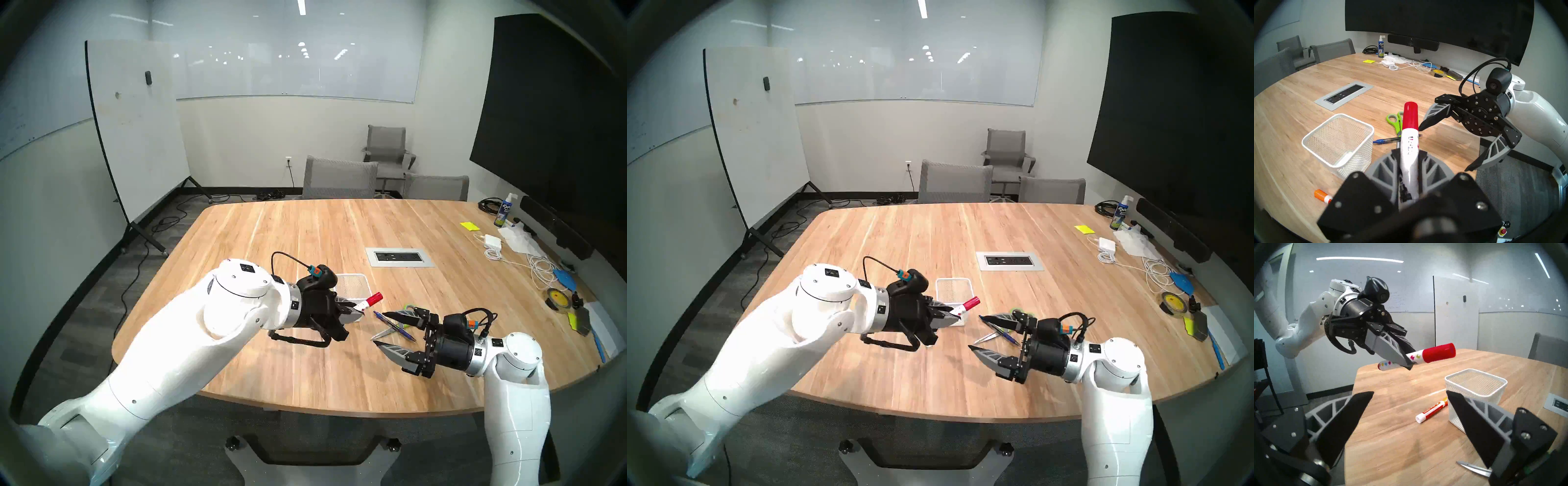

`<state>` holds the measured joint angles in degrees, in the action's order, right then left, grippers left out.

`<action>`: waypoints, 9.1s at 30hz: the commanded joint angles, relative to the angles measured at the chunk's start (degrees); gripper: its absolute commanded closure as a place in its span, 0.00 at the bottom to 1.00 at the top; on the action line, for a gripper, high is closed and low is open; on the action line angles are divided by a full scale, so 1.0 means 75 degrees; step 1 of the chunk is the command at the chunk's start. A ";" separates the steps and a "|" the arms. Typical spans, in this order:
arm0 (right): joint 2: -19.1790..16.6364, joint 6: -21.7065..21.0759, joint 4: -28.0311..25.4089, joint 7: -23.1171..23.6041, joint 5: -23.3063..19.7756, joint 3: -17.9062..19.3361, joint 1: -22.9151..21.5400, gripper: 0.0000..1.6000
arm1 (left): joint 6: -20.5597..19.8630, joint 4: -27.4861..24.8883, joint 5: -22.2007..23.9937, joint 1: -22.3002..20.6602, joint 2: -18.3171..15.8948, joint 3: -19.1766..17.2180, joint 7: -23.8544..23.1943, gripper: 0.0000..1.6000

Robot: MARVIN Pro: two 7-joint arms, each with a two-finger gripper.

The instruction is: Place the pen, the marker, and the scissors into the pen holder

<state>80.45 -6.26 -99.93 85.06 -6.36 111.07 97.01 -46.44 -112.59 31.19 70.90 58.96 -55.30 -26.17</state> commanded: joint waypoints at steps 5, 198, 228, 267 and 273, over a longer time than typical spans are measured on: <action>-0.0356 0.0411 -0.0546 -0.0008 0.0183 -0.0146 -0.0273 0.00 | 0.0040 -0.0130 -0.0005 -0.0063 0.0034 -0.0046 0.0016 1.00; -0.0992 0.1838 -0.0942 -0.0347 0.3041 -0.1974 0.0263 0.50 | -0.0411 0.1131 0.0202 -0.0746 -0.0687 0.1766 -0.2154 1.00; -0.1004 0.1975 -0.0871 -0.0268 0.3037 -0.1863 0.0287 1.00 | -0.0422 0.1198 0.0238 -0.0762 -0.0626 0.1792 -0.2162 1.00; -0.0909 0.2220 -0.0749 -0.0314 0.3144 -0.1710 0.0348 1.00 | 0.0001 0.0362 0.0257 -0.0210 -0.1128 0.1314 -0.1704 0.00; -0.0913 0.2212 -0.0790 -0.0323 0.3129 -0.1638 0.0278 1.00 | 0.0058 0.0091 0.0281 -0.0035 -0.1269 0.1098 -0.1437 0.00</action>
<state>73.59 10.33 -104.74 82.86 17.34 98.41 99.57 -46.85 -108.77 32.89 69.48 50.60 -45.03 -38.36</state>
